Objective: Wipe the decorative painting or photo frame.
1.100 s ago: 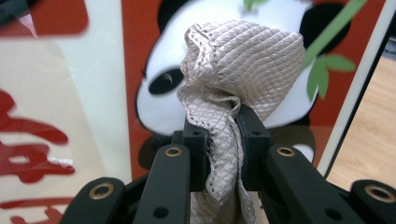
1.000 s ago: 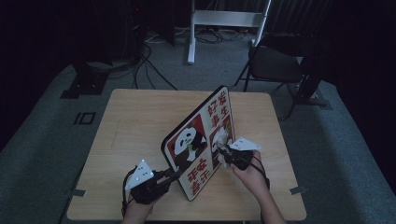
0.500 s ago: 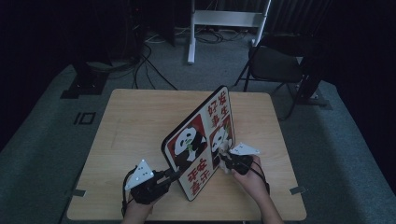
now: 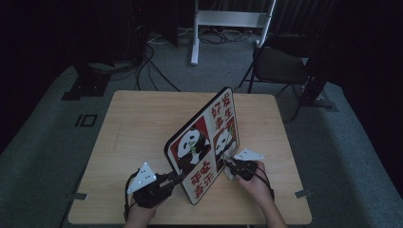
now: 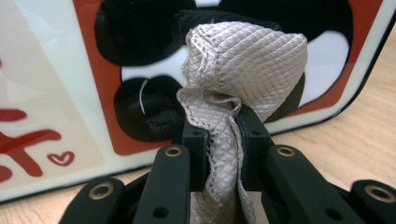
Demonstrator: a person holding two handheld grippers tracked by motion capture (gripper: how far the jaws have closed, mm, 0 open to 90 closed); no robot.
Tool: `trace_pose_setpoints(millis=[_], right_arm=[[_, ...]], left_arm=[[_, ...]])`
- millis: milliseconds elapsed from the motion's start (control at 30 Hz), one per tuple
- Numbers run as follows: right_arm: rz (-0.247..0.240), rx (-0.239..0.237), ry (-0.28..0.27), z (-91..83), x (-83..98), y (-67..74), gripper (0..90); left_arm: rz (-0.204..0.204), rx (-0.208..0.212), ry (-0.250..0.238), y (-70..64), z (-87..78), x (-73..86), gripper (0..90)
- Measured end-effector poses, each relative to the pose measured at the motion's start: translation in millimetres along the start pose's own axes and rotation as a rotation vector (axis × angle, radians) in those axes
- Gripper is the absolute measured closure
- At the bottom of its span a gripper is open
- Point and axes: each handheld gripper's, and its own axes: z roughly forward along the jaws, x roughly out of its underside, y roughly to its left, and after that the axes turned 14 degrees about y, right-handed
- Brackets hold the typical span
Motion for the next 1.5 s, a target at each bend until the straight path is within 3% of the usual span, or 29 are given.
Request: trace_pose_setpoints(millis=[367, 567, 800, 1133, 1267, 1500], right_arm=[[0.024, -0.011, 0.030, 7.5, 9.2, -1.6, 77.1], [0.026, -0.006, 0.017, 1.3, 4.1, -1.1, 77.2], [0.028, -0.009, -0.105, -28.2, -19.6, 1.1, 77.2], [-0.039, -0.014, -0.263, -74.0, -64.8, 12.9, 77.1], [-0.029, -0.018, -0.338, -91.0, -79.6, 13.5, 77.1], [-0.064, -0.014, -0.409, -114.5, -105.3, 21.4, 77.0]], left_arm=[[0.000, -0.001, 0.001, 0.2, -0.1, -0.2, 76.3], [-0.001, -0.001, 0.002, 0.8, -0.3, 0.0, 76.4], [-0.001, -0.010, 0.003, 1.3, -1.1, -0.3, 76.6], [-0.002, -0.007, 0.003, 1.8, -1.6, -0.2, 76.7], [-0.002, -0.005, 0.003, 1.8, -1.7, -0.2, 76.7], [-0.001, -0.006, 0.003, 1.7, -1.8, -0.1, 76.7]])
